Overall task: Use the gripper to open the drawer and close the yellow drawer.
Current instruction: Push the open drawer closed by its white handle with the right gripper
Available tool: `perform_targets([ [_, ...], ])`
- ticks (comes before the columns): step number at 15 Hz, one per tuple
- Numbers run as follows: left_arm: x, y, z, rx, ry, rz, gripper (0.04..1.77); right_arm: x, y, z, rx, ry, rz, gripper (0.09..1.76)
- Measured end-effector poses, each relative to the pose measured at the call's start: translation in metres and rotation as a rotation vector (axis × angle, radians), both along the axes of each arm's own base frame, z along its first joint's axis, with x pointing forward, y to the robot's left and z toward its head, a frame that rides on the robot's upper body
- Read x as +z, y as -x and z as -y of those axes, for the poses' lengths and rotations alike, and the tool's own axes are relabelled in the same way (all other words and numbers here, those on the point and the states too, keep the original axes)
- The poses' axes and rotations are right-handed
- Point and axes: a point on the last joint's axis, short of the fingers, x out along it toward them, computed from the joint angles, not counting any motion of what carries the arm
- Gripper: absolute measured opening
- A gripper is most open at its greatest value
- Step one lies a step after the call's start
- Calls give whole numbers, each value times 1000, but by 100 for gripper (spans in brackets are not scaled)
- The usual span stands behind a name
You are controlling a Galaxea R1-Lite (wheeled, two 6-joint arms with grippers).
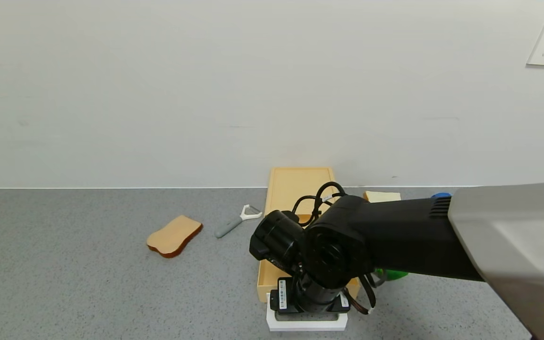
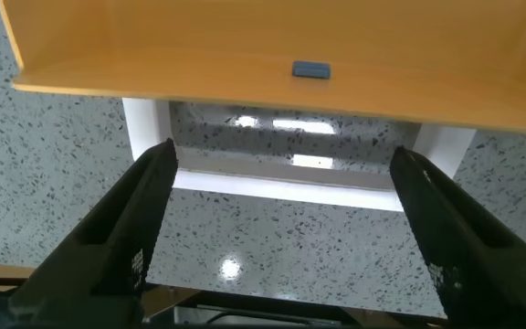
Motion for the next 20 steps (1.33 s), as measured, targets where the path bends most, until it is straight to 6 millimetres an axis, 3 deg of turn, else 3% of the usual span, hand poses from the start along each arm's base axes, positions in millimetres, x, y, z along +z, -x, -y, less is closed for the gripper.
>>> perform_targets([
  [20,0,0,0,0,0,0,172,1,-27,-3,-18,-37,43,171],
])
